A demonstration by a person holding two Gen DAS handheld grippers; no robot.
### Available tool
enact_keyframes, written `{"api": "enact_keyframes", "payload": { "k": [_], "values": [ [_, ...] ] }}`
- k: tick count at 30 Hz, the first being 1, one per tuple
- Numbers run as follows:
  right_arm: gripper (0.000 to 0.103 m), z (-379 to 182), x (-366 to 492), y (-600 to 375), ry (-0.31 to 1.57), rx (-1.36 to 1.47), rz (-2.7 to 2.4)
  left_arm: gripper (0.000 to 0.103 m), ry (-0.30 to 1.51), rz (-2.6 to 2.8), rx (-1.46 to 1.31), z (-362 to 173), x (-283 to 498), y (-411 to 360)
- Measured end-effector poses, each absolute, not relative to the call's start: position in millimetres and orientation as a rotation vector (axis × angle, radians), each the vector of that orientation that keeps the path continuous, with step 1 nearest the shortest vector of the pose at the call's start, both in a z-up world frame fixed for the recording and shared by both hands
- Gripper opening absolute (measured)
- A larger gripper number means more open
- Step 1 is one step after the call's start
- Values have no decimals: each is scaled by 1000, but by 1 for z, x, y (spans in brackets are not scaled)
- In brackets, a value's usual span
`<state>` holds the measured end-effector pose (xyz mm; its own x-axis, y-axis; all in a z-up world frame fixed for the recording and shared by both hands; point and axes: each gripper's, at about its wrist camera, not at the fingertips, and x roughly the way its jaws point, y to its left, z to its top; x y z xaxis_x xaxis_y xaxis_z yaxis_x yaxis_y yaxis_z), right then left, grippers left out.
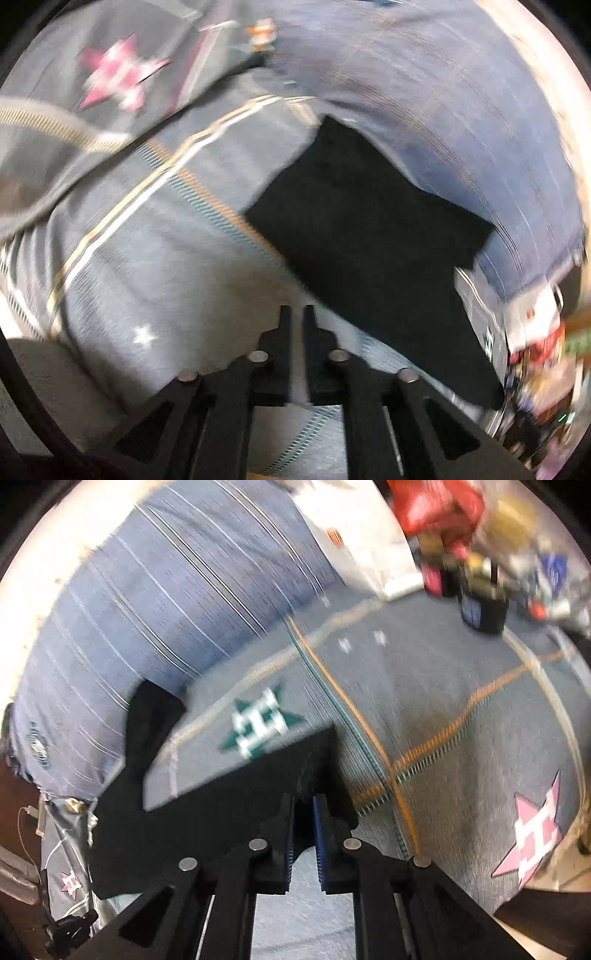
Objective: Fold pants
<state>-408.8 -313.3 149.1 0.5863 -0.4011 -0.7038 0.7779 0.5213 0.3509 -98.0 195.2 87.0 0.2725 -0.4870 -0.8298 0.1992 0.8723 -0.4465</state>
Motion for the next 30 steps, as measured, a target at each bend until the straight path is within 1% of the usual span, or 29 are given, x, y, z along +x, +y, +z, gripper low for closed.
{"api": "enact_keyframes", "payload": {
  "k": [1,2,3,4,5,6,8,13,14,17,19,24,27,28,30],
  "values": [
    [12,158,-412,-305,550,675,-741,49,1196,-490,-243,94,-105,190],
    [16,166,-414,-296,509,637,-722,75,1172,-505,-213,103,-110,182],
    [31,173,-412,-284,476,592,-700,79,1143,-518,-204,108,-113,174],
    [71,176,-408,-278,463,577,-689,80,1116,-529,-197,113,-113,165],
    [89,178,-407,-271,438,570,-679,80,1090,-537,-175,118,-118,159],
    [100,182,-408,-260,375,563,-670,80,1071,-535,-139,123,-118,145],
    [100,187,-406,-246,336,561,-624,80,1040,-515,-65,130,-122,128],
    [100,180,-375,-234,395,654,-567,80,943,-449,100,140,-119,97],
    [100,178,-370,-238,396,702,-555,80,910,-427,144,141,-120,89],
    [100,165,-364,-265,360,961,-491,80,811,-361,279,149,-120,64],
    [100,165,-355,-274,369,1025,-467,80,779,-379,299,156,-119,54],
    [100,208,-297,-273,477,796,-529,80,716,-393,321,175,-93,16],
    [100,228,-255,-277,485,729,-485,82,691,-418,322,185,-69,-8],
    [100,230,-241,-280,499,718,-481,84,692,-424,314,186,-62,-15],
    [100,229,-212,-287,509,711,-449,85,709,-452,299,185,-38,-33]
  ]
}}
